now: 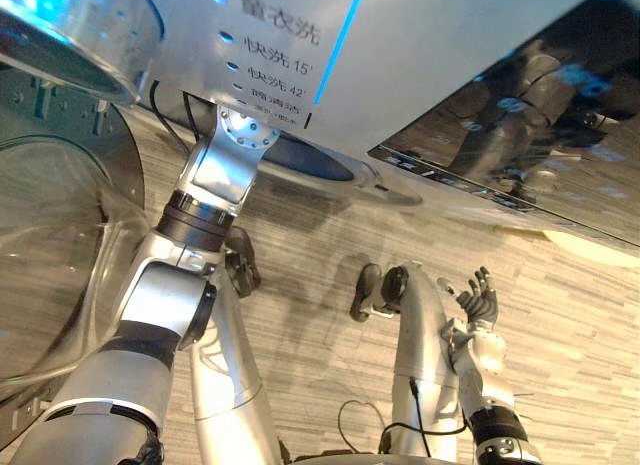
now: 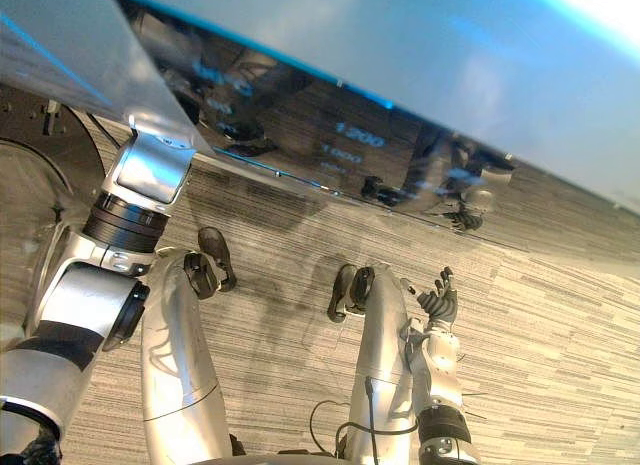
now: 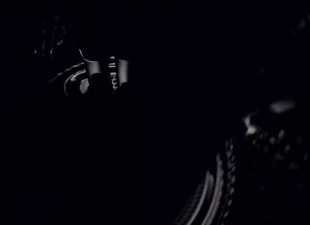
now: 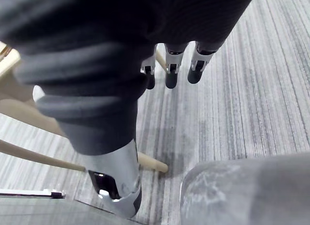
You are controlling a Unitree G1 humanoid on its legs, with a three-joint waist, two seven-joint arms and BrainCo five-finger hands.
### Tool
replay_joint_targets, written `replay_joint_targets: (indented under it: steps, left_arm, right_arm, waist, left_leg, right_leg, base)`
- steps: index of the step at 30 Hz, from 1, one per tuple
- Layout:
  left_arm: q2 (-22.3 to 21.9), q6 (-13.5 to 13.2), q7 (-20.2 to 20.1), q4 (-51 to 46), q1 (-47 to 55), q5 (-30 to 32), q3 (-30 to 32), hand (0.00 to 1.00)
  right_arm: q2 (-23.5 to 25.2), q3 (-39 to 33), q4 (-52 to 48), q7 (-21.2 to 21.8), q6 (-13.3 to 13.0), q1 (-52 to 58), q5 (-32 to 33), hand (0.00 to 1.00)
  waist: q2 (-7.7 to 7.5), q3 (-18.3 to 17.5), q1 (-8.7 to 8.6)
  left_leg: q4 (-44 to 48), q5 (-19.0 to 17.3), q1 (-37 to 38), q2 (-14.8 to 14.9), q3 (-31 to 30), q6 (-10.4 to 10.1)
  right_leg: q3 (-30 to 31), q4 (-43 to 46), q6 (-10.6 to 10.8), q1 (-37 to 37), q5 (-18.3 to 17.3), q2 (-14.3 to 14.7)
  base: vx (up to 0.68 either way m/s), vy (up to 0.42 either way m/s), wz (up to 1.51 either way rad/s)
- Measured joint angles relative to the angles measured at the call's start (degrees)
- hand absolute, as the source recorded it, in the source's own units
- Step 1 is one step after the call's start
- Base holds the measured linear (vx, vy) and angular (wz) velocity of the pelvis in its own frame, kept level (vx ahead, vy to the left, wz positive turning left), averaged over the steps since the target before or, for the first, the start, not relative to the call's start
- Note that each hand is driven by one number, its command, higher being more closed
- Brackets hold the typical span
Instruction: Pick up the laundry basket with both hands and put the clothes into the washing machine.
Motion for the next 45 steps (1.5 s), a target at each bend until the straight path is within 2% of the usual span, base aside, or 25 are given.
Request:
replay_joint_targets:
  steps: [5,7,10,14,17,23,26,29,32,36,39,43,45]
  left_arm:
    - [-2.5,0.6,-4.2,1.6,0.0,3.7,-1.7,0.0]
    - [-3.0,0.5,-5.3,1.6,0.3,4.7,-2.7,0.0]
    - [-3.0,0.2,-7.1,1.5,1.3,4.5,-2.8,0.0]
    - [-3.0,-0.3,-8.1,0.5,3.5,1.7,-2.3,0.0]
    - [-3.0,-1.2,-9.2,0.0,7.4,-2.7,0.2,0.0]
    - [-3.8,-1.2,-12.2,-5.6,24.6,-12.3,8.5,0.0]
    - [-7.0,-1.2,-12.5,-8.1,34.8,-15.7,12.2,0.0]
    - [-11.4,-1.1,-13.3,-8.3,44.4,-18.0,15.4,0.0]
    - [-14.6,-1.3,-13.6,-7.4,53.9,-21.2,18.1,0.0]
    - [-16.5,-1.3,-16.1,-0.1,65.0,-25.2,21.3,0.0]
    - [-17.9,-1.3,-17.1,4.9,70.0,-25.9,24.3,0.0]
    - [-18.6,-1.3,-17.9,11.3,71.7,-27.0,26.4,0.0]
    - [-18.8,-1.4,-18.5,13.6,72.8,-27.0,27.2,0.0]
  right_arm:
    - [-1.3,2.4,1.3,0.9,0.0,0.0,0.0,0.0]
    - [-1.3,3.8,1.9,1.5,0.7,0.1,-0.5,0.0]
    - [-1.5,5.0,2.3,2.0,1.4,0.7,-1.1,0.0]
    - [-1.4,5.7,2.2,2.7,2.4,2.5,-1.5,0.0]
    - [-1.2,5.8,2.2,2.7,3.8,3.5,-2.3,0.0]
    - [0.4,6.9,1.9,3.9,6.0,4.3,-3.0,0.0]
    - [1.2,7.8,2.3,3.7,6.7,4.8,-3.8,0.0]
    - [1.7,7.6,4.1,3.7,7.3,4.9,-5.5,0.0]
    - [1.9,7.3,6.1,3.7,8.5,5.2,-6.1,0.0]
    - [2.8,7.2,8.7,3.7,9.5,7.7,-7.2,0.0]
    - [3.0,7.2,10.6,3.7,9.7,9.6,-7.5,0.0]
    - [3.1,6.1,10.8,3.7,10.3,11.5,-7.5,0.0]
    - [2.4,6.1,8.9,3.8,11.6,11.4,-7.4,0.0]
  waist:
    - [-0.18,-0.1,0.12]
    - [-0.81,-0.5,0.34]
    - [-0.92,-0.6,0.4]
    - [-0.94,-0.7,0.69]
    - [-0.97,-0.9,1.78]
    - [-0.59,-1.6,2.49]
    - [-0.44,-1.7,3.55]
    - [0.7,-2.7,4.63]
    - [1.45,-3.6,5.22]
    - [2.44,-6.1,5.15]
    - [2.88,-8.7,5.12]
    - [3.99,-12.4,4.94]
    - [4.13,-15.0,4.73]
  left_leg:
    - [1.2,-0.2,0.1,0.0,-1.3,-0.4]
    - [1.1,-0.2,1.0,-0.1,-1.3,-0.4]
    - [0.7,-0.2,3.5,-0.2,-0.9,-0.5]
    - [-1.0,-0.1,6.5,-1.3,-0.5,-0.6]
    - [-3.3,0.7,8.2,-1.3,-0.5,-1.2]
    - [-8.2,2.2,13.5,-2.2,-0.8,-1.8]
    - [-11.0,2.2,18.5,-2.6,-0.6,-2.0]
    - [-14.6,2.4,24.1,-3.1,-0.7,-2.2]
    - [-21.1,3.3,32.6,-4.0,0.6,-3.0]
    - [-33.7,6.5,46.5,-4.2,4.0,-3.2]
    - [-43.5,9.2,56.1,-4.6,7.1,-3.6]
    - [-52.9,11.8,64.9,-5.7,9.5,-3.5]
    - [-58.4,13.6,69.0,-6.9,10.6,-3.5]
  right_leg:
    - [-1.1,1.2,-0.5,1.4,-0.5,-0.2]
    - [-1.2,1.3,-0.6,2.3,-0.7,-0.3]
    - [-1.2,1.1,-0.5,4.9,-1.0,-0.6]
    - [-1.8,0.3,-0.5,7.9,-1.8,-1.4]
    - [-3.1,-1.4,-0.8,10.0,-1.9,-1.5]
    - [-5.8,-6.5,-1.0,16.4,-1.8,-1.5]
    - [-7.0,-9.7,-1.0,21.6,-1.8,-1.5]
    - [-8.5,-13.6,-1.0,28.0,-1.8,-1.6]
    - [-9.6,-19.9,-0.8,35.9,-0.2,-1.5]
    - [-10.6,-33.4,-0.2,48.2,4.6,-0.4]
    - [-10.8,-44.1,0.4,56.4,8.9,0.6]
    - [-12.0,-55.6,1.4,64.7,13.5,0.8]
    - [-12.0,-62.3,2.2,68.3,16.3,1.0]
  base:
    - [0.0,-0.048,0.05]
    - [0.02,-0.052,0.07]
    - [0.03,-0.041,0.12]
    - [0.02,-0.051,0.21]
    - [0.03,-0.083,0.16]
    - [0.07,-0.051,0.13]
    - [0.11,-0.039,0.18]
    - [0.06,-0.045,0.26]
    - [0.07,-0.06,0.19]
    - [0.08,-0.011,0.01]
    - [0.13,0.004,-0.13]
    - [0.15,0.019,-0.04]
    - [0.15,0.034,-0.1]
